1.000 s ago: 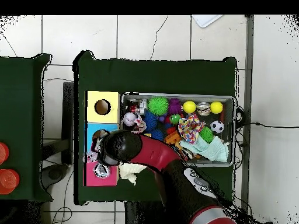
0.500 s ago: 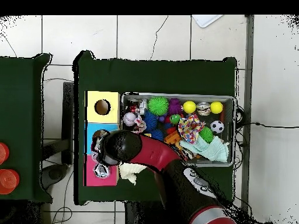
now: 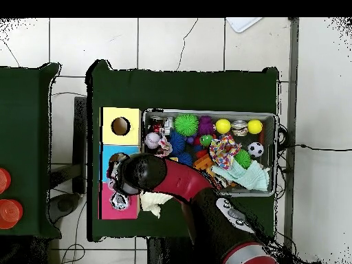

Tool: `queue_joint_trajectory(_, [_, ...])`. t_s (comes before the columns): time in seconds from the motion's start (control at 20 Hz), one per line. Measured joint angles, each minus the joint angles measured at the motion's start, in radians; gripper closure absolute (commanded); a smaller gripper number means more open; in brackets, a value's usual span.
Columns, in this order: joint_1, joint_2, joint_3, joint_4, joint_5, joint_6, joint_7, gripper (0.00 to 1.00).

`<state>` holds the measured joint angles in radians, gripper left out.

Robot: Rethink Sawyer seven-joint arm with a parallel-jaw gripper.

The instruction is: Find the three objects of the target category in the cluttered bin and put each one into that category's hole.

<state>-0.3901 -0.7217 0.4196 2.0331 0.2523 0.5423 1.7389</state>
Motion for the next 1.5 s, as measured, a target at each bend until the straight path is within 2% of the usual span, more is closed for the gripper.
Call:
queue_joint_trajectory(0.45, [0.0, -0.014, 0.001, 0.0, 0.0, 0.0, 0.0, 0.0])
queue_joint_trajectory(1.15, [0.0, -0.119, 0.001, 0.008, 0.005, 0.0, 0.0, 0.0])
queue_joint_trajectory(1.5, [0.001, -0.131, -0.002, 0.008, 0.005, 0.0, 0.0, 0.0])
